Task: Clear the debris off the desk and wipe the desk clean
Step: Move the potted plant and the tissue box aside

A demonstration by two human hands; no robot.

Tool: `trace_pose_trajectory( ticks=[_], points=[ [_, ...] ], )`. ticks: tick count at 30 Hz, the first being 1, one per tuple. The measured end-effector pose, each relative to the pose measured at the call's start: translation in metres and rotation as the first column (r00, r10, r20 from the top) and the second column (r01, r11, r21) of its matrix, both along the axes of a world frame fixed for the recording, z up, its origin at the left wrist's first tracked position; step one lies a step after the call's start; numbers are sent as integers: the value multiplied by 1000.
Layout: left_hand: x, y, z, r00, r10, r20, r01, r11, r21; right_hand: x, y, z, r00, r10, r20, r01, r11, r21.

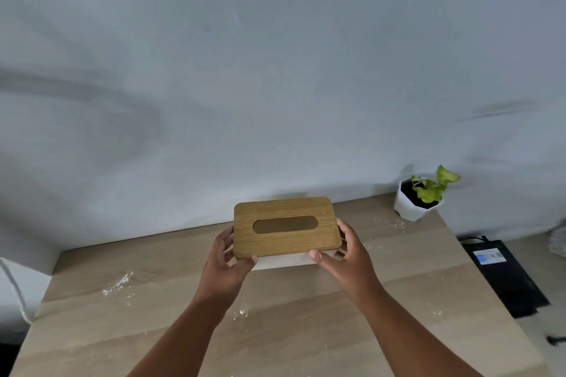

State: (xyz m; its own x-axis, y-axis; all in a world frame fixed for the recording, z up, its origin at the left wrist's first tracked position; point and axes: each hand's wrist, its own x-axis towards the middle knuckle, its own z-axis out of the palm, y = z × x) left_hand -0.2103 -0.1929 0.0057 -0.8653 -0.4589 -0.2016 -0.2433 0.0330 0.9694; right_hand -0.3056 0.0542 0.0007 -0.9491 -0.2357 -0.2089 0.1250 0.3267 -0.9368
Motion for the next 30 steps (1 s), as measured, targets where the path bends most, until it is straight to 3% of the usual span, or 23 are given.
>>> trace_pose_trajectory(
  ticks=[15,30],
  points=[
    [-85,133,-4,999,-19,37,17,998,56,-85,133,-3,1000,-20,6,20,999,34],
    [-115,168,-13,997,21,77,-25,998,56,-119,156,-14,997,58,-50,-50,988,149]
  ],
)
